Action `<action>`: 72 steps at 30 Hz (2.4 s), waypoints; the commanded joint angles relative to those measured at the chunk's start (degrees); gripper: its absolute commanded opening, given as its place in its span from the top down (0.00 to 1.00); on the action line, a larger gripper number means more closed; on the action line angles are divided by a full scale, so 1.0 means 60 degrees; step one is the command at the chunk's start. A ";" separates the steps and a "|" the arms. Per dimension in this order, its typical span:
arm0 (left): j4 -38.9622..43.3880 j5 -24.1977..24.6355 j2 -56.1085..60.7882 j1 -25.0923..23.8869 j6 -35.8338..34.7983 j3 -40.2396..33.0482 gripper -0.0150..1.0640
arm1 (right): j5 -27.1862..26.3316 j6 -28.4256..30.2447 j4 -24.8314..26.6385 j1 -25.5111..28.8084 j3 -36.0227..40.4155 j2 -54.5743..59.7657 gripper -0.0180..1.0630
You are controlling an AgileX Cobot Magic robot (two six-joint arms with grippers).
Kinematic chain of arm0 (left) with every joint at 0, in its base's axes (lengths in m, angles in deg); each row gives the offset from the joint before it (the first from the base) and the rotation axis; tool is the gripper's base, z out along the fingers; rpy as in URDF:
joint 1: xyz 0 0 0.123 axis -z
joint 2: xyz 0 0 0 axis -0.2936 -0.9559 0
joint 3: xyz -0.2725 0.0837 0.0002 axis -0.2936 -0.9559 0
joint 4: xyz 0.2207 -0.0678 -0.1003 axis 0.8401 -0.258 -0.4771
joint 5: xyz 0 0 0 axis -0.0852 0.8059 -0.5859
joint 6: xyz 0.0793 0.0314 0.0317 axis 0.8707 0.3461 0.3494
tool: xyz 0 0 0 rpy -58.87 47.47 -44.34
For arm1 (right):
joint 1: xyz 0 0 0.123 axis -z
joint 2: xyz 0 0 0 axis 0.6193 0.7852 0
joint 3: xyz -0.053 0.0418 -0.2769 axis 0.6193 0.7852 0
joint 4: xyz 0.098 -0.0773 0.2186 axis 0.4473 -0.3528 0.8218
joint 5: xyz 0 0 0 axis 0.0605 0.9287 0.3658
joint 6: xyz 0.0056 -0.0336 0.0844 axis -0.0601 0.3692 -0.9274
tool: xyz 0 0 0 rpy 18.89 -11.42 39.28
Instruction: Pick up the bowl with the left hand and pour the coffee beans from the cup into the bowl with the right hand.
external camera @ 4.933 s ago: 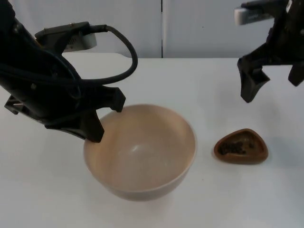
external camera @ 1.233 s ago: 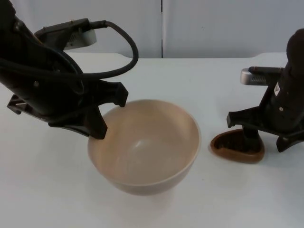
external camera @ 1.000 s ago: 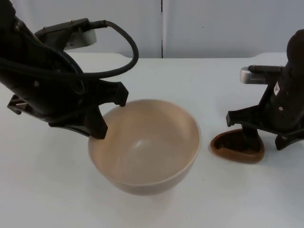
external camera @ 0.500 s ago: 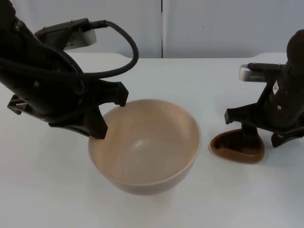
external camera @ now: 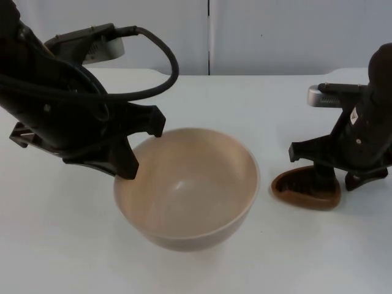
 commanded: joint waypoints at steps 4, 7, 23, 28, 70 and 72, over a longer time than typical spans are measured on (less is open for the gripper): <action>-0.0152 -0.0024 0.0107 0.0058 -0.0045 0.0024 0.99 | -0.0007 -0.0067 0.0059 0.0032 0.0116 0.0287 0.60; -0.0152 -0.0024 0.0107 0.0058 -0.0045 0.0024 0.99 | 0.0054 -0.0210 0.0017 0.0032 0.0076 0.0287 0.62; -0.0152 -0.0024 0.0107 0.0058 -0.0045 0.0024 0.99 | -0.0056 -0.0188 -0.0227 0.0032 -0.0038 0.0287 0.98; -0.0135 -0.0029 0.0107 0.0058 -0.0045 0.0024 0.99 | 0.0745 0.0319 -0.0227 0.0032 -0.0479 0.0287 0.98; -0.0168 -0.0045 0.0107 0.0058 -0.0033 0.0024 0.99 | 0.7073 0.4684 0.0825 0.0032 -0.5044 -0.3589 0.98; -0.0168 -0.0045 0.0107 0.0058 -0.0033 0.0024 0.99 | 0.7274 0.4765 0.0854 0.0032 -0.5305 -0.3589 0.98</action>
